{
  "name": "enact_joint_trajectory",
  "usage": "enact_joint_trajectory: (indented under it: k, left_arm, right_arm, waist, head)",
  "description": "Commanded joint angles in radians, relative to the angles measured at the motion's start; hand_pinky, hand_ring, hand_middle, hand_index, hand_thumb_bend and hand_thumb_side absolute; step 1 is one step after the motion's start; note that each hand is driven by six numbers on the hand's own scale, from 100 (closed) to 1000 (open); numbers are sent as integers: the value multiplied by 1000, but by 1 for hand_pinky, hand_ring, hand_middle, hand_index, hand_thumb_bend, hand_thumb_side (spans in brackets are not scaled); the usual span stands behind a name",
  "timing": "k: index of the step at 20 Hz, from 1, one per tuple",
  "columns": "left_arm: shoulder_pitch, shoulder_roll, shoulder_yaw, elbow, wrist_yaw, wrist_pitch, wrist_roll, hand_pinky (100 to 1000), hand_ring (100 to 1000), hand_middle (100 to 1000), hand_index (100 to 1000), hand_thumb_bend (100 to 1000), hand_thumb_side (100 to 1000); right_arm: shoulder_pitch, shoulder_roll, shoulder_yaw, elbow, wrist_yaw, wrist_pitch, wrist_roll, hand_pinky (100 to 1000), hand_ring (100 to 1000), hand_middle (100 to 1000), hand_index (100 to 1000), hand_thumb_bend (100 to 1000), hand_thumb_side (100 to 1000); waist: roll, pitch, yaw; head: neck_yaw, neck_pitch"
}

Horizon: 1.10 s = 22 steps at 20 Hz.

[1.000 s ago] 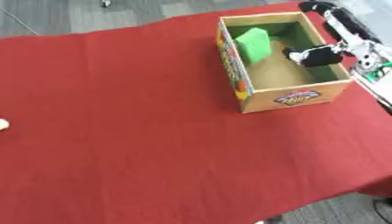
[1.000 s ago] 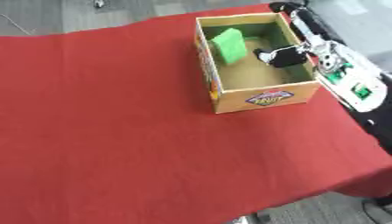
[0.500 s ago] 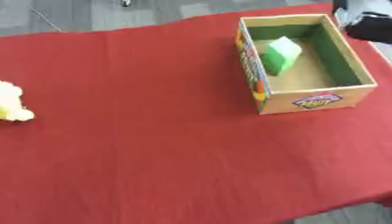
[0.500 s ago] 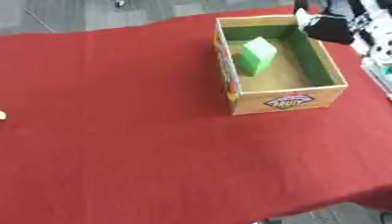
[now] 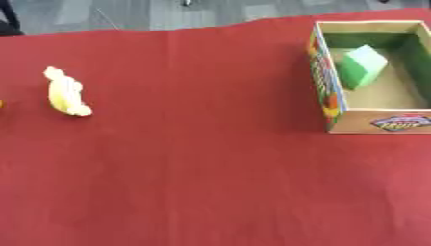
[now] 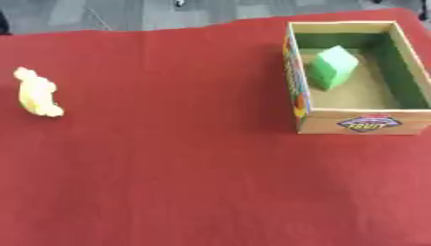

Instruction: Pick up the objects with one hand, pass them to the other hand, and then place them into the box on the other side of the table.

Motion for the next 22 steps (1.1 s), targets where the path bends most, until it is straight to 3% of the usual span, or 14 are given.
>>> enact_joint_trajectory:
  k: [1,6,12,16,22]
  left_arm:
    - [-54,82,-7,104,-16,-32,-94,853,810,730,852,1000,388]
    - [-150,87,-24,260,-68,-68,-189,850,810,727,837,1000,351]
    - [-260,57,-39,427,-154,-84,-251,851,817,736,839,990,323]
    - [-307,30,-38,507,-199,-103,-297,858,822,740,841,961,284]
    - [-354,-14,-37,573,-232,-136,-354,861,824,738,837,911,252]
  right_arm:
    - [0,3,-19,-16,-25,-30,23,897,934,773,859,100,136]
    - [6,39,-16,-16,-33,-40,49,896,929,761,854,100,137]
    - [4,91,-10,-16,-30,-52,79,897,929,760,853,100,189]
    - [4,125,-5,-16,-15,-57,87,897,928,758,852,100,203]
    - [5,163,7,-16,16,-46,88,897,925,753,848,100,229]
  waist:
    - [1,-20,-3]
    - [4,-10,-11]
    - [6,10,-29]
    - [9,26,-45]
    - [7,47,-68]
  head:
    - [63,4]
    - [146,-4]
    - [212,-30]
    - [242,-45]
    - [250,-65]
